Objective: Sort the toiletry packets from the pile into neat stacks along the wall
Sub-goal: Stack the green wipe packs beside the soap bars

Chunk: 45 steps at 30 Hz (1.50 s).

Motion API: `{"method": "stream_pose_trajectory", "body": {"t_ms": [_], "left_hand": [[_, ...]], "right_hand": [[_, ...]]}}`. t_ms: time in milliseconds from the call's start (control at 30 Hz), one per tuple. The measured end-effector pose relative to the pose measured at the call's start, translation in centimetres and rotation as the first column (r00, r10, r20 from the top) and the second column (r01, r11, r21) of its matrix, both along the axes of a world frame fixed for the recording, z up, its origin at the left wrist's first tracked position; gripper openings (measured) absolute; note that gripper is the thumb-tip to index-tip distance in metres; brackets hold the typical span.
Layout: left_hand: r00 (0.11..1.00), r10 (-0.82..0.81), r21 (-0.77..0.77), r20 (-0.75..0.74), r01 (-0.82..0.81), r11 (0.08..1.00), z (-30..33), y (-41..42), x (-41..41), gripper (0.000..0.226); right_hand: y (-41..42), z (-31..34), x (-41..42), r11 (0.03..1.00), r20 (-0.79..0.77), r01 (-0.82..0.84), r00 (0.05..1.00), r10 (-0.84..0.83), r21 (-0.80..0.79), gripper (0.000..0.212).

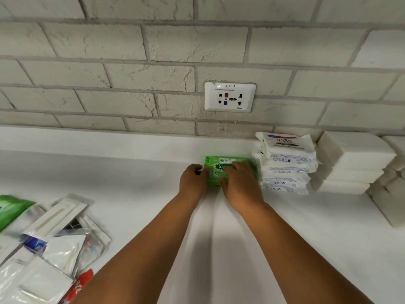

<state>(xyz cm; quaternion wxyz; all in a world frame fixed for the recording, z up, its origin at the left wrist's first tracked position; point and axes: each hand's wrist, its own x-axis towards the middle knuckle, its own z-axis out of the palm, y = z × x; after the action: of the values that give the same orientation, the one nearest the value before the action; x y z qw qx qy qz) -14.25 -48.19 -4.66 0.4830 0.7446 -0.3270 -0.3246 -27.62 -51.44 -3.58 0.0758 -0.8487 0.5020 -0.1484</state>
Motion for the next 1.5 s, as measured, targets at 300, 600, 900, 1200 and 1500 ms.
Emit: {"method": "stream_pose_trajectory", "body": {"t_ms": [300, 600, 900, 1200, 1500], "left_hand": [[0.99, 0.068, -0.033, 0.121, -0.065, 0.997, 5.3, 7.0, 4.0, 0.041], [0.925, 0.261, -0.072, 0.277, -0.25, 0.965, 8.0, 18.7, 14.9, 0.037], [0.804, 0.241, 0.197, 0.544, -0.402, 0.894, 5.6, 30.7, 28.9, 0.048], [0.732, -0.074, 0.517, 0.677, -0.402, 0.756, 2.5, 35.3, 36.4, 0.084], [0.693, -0.021, 0.357, 0.72, -0.345, 0.868, 1.1, 35.3, 38.6, 0.073]], "right_hand": [[5.2, 5.1, 4.4, 0.994, -0.027, -0.082, 0.996, 0.084, 0.074, 0.056], [12.7, 9.1, 12.6, 0.964, 0.013, -0.243, 0.97, 0.243, 0.113, 0.059], [19.1, 8.4, 26.6, 0.864, 0.098, -0.429, 0.903, 0.418, 0.263, 0.057], [23.1, 3.9, 38.4, 0.833, -0.029, -0.469, 0.867, 0.498, 0.293, 0.046], [23.4, 0.8, 43.1, 0.899, -0.096, -0.358, 0.915, 0.392, 0.252, 0.043]]}}
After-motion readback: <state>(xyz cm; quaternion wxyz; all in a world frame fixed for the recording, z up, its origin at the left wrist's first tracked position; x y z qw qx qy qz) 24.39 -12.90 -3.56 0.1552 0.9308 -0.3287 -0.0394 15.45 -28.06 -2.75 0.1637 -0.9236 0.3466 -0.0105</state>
